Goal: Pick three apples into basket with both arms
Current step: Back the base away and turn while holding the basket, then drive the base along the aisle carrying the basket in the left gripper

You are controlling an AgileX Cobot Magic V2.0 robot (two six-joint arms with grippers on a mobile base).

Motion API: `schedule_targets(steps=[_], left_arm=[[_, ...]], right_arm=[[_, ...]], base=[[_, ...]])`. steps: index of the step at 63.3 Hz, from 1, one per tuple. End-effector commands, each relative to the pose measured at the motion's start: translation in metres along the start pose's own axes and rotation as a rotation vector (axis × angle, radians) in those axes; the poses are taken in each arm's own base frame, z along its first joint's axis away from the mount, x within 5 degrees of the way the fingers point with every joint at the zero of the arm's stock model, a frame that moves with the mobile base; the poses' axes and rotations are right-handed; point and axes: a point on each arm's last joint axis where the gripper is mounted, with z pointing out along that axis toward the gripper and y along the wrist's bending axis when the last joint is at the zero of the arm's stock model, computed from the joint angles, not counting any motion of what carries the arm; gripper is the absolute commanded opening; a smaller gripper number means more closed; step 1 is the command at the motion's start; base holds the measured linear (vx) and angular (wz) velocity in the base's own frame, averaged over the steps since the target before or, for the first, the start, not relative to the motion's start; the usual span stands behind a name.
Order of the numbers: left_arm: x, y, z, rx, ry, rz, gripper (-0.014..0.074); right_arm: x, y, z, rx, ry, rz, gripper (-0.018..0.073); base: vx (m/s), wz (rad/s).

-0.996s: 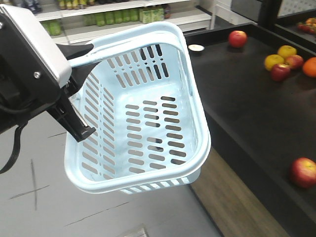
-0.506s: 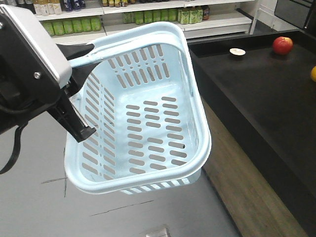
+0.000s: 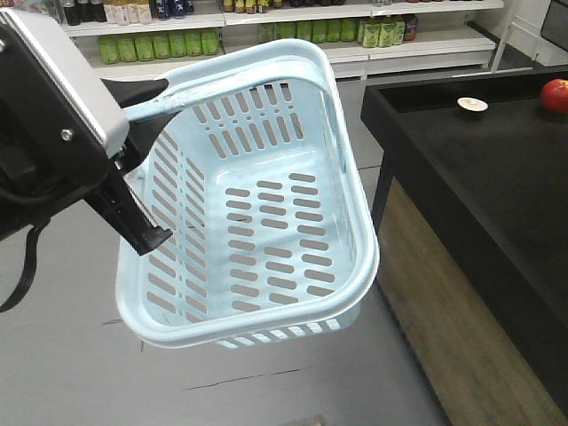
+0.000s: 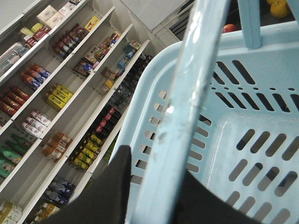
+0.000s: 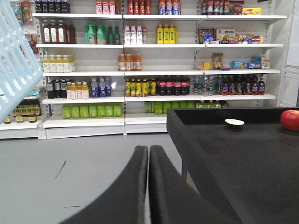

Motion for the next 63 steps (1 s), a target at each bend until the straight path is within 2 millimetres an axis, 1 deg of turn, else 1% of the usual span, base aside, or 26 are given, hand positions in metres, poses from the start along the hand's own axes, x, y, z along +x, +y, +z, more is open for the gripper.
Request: schedule_targets(steps=[1,63], left_arm=[[-0.0110,0.0129,-0.0072,-0.058,-0.031,-0.019,-0.0007],[-0.0110,0.0129,-0.0072,-0.058,-0.031,-0.019,-0.0007]], right_arm=[[-0.0025,0.0003,-0.0008,-0.001,-0.070,-0.014,-0.0009],[-0.0025,0.0003,-0.0008,-0.001,-0.070,-0.014,-0.0009]], base=[[0.06,0.09],[0.07,0.13]])
